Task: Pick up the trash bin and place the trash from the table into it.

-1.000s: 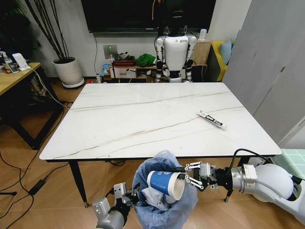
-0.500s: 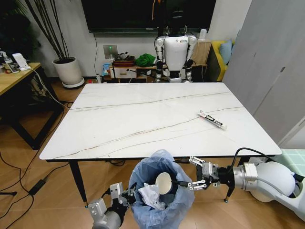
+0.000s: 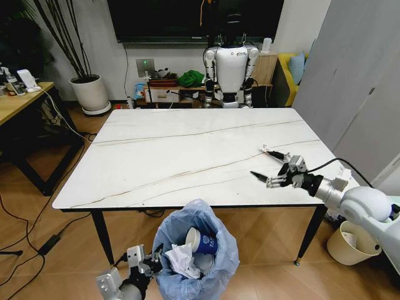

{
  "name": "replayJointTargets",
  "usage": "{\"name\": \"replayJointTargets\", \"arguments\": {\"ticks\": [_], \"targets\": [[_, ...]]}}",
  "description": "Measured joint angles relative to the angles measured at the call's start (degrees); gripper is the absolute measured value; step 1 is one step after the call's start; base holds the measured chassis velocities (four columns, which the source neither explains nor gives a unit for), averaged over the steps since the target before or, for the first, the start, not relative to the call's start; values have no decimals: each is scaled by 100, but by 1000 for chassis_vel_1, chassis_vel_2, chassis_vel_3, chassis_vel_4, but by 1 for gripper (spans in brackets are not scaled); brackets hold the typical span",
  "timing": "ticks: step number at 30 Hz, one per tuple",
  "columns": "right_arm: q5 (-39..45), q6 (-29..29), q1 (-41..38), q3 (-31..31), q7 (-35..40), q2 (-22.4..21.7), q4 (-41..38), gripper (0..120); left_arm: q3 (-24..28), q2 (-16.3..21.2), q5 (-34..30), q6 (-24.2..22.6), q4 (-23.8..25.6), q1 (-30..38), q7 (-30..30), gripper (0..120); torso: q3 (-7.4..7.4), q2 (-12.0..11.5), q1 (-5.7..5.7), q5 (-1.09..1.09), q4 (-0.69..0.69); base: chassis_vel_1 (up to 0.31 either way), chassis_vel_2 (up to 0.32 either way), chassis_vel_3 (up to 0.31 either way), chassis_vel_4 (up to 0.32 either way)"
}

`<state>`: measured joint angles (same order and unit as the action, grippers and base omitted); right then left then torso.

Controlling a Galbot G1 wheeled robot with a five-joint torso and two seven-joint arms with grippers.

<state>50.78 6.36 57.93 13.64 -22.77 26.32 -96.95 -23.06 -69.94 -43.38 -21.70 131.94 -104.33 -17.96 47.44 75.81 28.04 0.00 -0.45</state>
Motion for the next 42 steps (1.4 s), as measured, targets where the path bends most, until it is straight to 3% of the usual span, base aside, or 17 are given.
{"name": "replayJointTargets", "arguments": {"ticks": [10,16,25,42], "targets": [[151,-8,-172,31,85,204,1116,100,-226,132,-116,-8,100,-124,-16,0,0,0,0,0,0,0,0,0,0],[251,-395,-393,-102,109,435,1594,100,-353,100,-116,-8,166,-291,-16,0,0,0,0,1,0,0,0,0,0],[147,-797,-725,-343,136,659,1970,100,-491,-6,-92,-1,244,-401,-15,0,0,0,-1,-1,1,0,0,0,0],[-349,-930,-1381,-697,112,1045,2612,100,-658,-171,25,43,294,-509,11,0,0,1,-1,0,1,0,0,0,0]]}}
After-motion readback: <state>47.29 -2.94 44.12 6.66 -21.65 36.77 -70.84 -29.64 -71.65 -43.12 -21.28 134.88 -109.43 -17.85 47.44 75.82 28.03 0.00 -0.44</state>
